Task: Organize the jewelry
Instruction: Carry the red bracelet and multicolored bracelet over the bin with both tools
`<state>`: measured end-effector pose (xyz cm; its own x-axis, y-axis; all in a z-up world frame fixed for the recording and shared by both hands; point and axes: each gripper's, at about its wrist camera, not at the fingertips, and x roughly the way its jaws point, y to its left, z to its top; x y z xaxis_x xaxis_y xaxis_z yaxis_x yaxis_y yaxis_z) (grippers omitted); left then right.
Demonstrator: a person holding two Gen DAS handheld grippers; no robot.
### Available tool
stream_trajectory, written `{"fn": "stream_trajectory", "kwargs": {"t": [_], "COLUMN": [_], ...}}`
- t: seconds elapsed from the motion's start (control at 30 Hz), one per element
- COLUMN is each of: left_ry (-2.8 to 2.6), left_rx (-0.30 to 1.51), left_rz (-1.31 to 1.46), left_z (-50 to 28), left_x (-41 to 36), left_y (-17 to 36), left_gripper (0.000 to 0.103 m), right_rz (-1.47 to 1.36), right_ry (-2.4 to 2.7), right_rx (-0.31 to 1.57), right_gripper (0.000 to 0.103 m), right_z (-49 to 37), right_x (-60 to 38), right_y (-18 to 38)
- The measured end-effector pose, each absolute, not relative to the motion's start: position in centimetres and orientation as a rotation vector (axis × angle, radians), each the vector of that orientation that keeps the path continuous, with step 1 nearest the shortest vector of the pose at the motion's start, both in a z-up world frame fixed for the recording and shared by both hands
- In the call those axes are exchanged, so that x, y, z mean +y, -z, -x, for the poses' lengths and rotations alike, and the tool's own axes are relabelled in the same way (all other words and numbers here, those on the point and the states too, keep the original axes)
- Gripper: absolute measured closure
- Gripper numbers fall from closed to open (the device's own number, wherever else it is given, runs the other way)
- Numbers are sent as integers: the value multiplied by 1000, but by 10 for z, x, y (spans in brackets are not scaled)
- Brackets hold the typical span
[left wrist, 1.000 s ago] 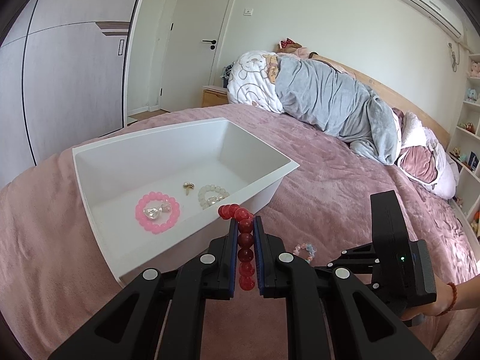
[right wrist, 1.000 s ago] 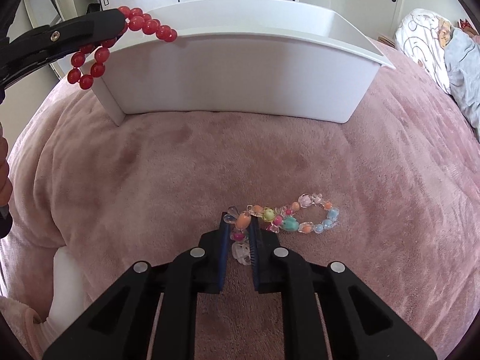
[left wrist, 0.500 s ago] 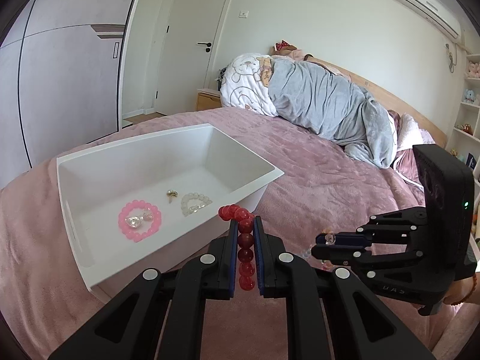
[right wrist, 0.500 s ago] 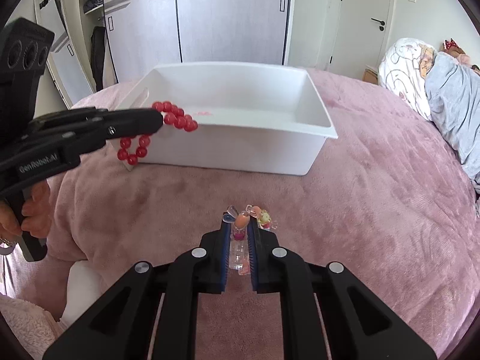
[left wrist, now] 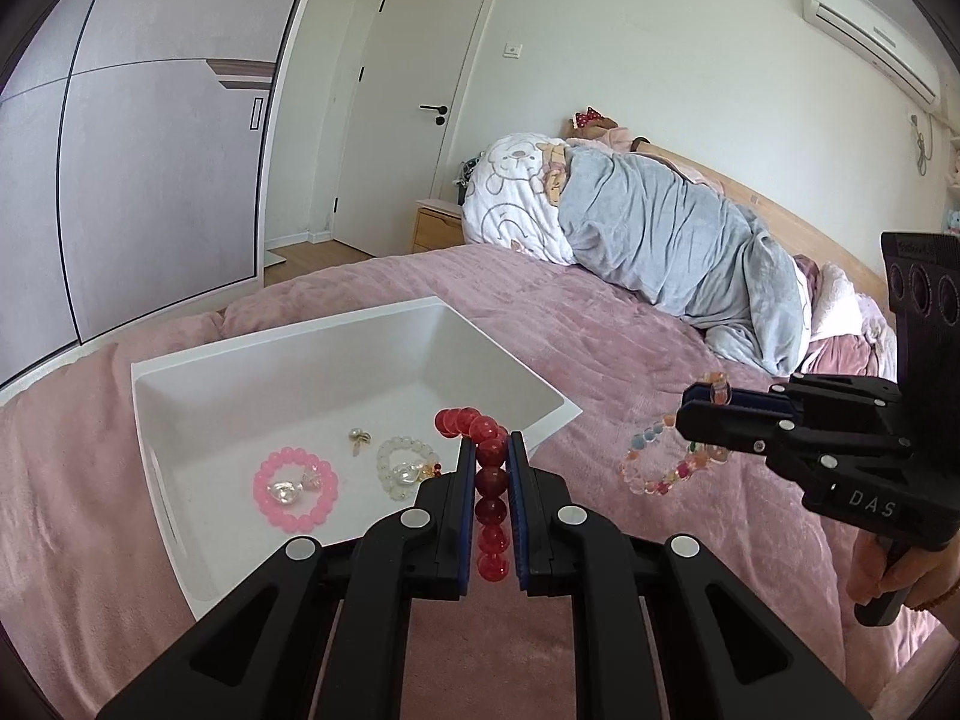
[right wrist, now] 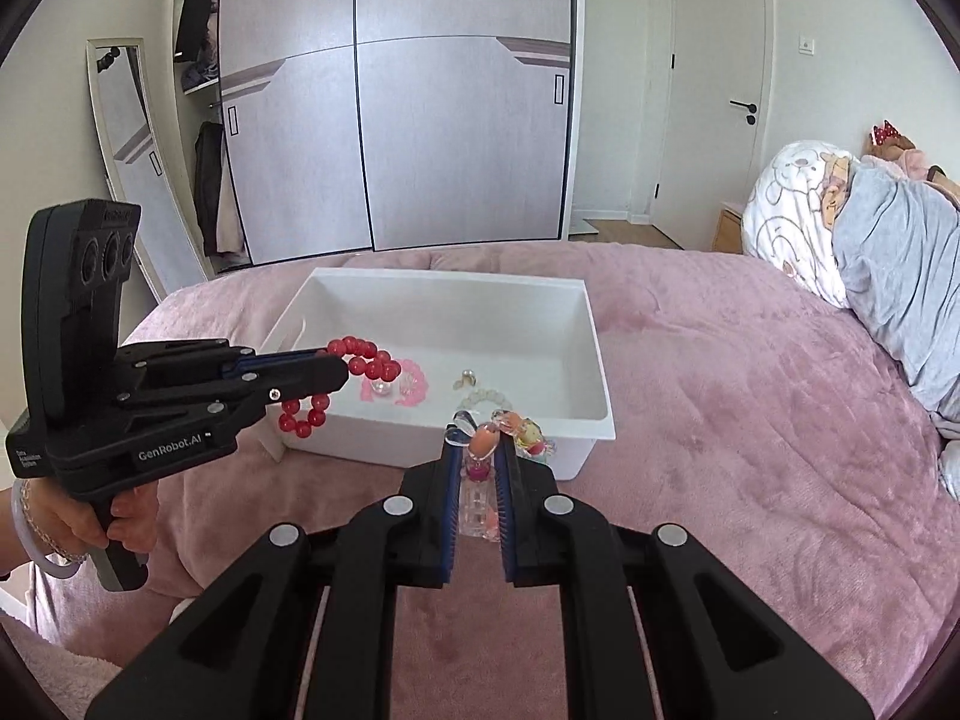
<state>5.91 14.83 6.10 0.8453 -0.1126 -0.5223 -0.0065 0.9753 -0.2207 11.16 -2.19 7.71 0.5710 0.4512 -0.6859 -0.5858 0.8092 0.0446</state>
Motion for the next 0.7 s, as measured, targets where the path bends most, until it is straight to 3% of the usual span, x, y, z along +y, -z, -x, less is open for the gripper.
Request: {"fn": "stream_trajectory", "kwargs": {"t": [0.37,0.7], "left_ry": [-11,-103], "left_rx": [565,683], "left_rz": [189,205], "left_z": [-76,-120], "left_x": [182,229], "left_y": [-74,-56], "left_gripper": [88,88], "right_rz": [211,153], "right_ry": [-653,-671], "right_rx": [700,793], "right_gripper": [92,92], "right_z": [-156,-227], "right_x": [14,52], "right_y": [-95,-69]}}
